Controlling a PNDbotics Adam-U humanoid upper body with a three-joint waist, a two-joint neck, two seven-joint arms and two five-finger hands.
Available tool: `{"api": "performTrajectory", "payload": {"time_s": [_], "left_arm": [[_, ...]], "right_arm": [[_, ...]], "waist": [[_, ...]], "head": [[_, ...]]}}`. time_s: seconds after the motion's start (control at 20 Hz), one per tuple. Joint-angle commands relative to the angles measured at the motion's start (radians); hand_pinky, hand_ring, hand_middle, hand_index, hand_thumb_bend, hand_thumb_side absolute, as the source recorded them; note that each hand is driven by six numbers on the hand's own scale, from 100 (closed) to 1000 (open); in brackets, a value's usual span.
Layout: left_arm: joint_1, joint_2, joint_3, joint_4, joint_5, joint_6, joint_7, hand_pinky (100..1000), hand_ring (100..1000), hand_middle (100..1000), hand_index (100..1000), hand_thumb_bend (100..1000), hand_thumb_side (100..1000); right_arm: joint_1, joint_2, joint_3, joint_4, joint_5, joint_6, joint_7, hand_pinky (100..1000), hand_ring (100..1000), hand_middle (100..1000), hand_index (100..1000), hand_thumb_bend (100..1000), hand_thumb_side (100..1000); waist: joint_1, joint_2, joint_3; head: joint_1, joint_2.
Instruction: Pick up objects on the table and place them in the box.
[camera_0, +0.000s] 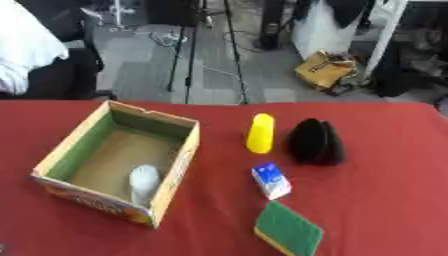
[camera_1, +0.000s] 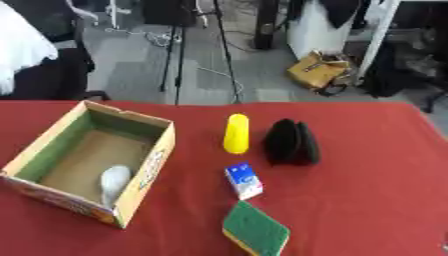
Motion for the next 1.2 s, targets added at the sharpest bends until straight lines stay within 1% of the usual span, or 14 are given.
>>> {"api": "performTrajectory", "payload": {"time_s": [0.05, 0.25, 0.3, 0.35, 0.4, 0.45, 0.5, 0.7, 0.8, 0.9, 1.2], "left_arm": [[0.001, 0.024, -0.002, -0.018, -0.002, 0.005, -0.003, 975, 943, 918, 884, 100, 928], [0.007, 0.027, -0.005, -0.018, 0.000, 0.009, -0.006, 975, 943, 917, 883, 100, 927], [0.008, 0.028, -0.005, -0.018, 0.000, 0.009, -0.007, 975, 943, 917, 882, 100, 921], [0.010, 0.030, -0.005, -0.018, 0.000, 0.010, -0.008, 975, 943, 917, 882, 100, 921], [0.012, 0.031, -0.005, -0.018, 0.000, 0.011, -0.009, 976, 943, 916, 882, 100, 921], [0.016, 0.033, -0.005, -0.018, -0.001, 0.013, -0.009, 976, 943, 916, 882, 100, 921], [0.018, 0.034, -0.005, -0.018, -0.001, 0.014, -0.010, 976, 943, 915, 881, 100, 919], [0.030, 0.043, -0.005, -0.018, -0.005, 0.019, -0.014, 977, 944, 914, 877, 100, 920], [0.035, 0.047, -0.005, -0.018, -0.007, 0.021, -0.014, 978, 945, 908, 874, 100, 919], [0.039, 0.053, -0.005, -0.018, -0.008, 0.021, -0.015, 978, 945, 908, 873, 100, 919], [0.050, 0.067, -0.008, -0.018, -0.011, 0.025, -0.018, 979, 946, 902, 869, 100, 919]], "right_arm": [[0.000, -0.091, 0.045, -0.023, 0.052, 0.022, 0.026, 932, 981, 861, 918, 344, 1000], [0.003, -0.122, 0.086, -0.023, 0.101, 0.039, 0.048, 943, 987, 867, 918, 379, 1000], [0.004, -0.125, 0.091, -0.023, 0.112, 0.040, 0.053, 949, 992, 870, 917, 422, 1000], [0.007, -0.129, 0.097, -0.023, 0.127, 0.040, 0.061, 949, 992, 870, 917, 422, 1000], [0.011, -0.133, 0.102, -0.023, 0.141, 0.038, 0.070, 959, 997, 871, 917, 457, 1000], [0.017, -0.139, 0.110, -0.023, 0.157, 0.037, 0.083, 959, 997, 871, 917, 457, 1000], [0.022, -0.143, 0.116, -0.023, 0.171, 0.036, 0.094, 969, 999, 870, 915, 492, 1000], [0.048, -0.156, 0.141, -0.023, 0.224, 0.021, 0.131, 980, 999, 868, 911, 504, 1000], [0.062, -0.158, 0.151, -0.023, 0.251, 0.016, 0.148, 986, 1000, 868, 907, 532, 1000], [0.079, -0.164, 0.159, -0.023, 0.283, 0.010, 0.171, 987, 1000, 868, 904, 539, 1000], [0.113, -0.178, 0.200, -0.023, 0.324, -0.021, 0.219, 988, 1000, 871, 907, 549, 1000]], "waist": [[-0.006, -0.028, -0.007], [-0.015, -0.037, -0.020], [-0.016, -0.038, -0.022], [-0.019, -0.041, -0.025], [-0.021, -0.042, -0.027], [-0.024, -0.044, -0.030], [-0.028, -0.046, -0.031], [-0.041, -0.050, -0.037], [-0.048, -0.052, -0.039], [-0.058, -0.054, -0.040], [-0.085, -0.060, -0.042]], "head": [[0.008, 0.015], [0.012, 0.010], [0.013, 0.008], [0.014, 0.006], [0.015, 0.005], [0.016, 0.005], [0.018, 0.005], [0.027, 0.006], [0.029, 0.005], [0.028, 0.007], [0.022, 0.013]]}}
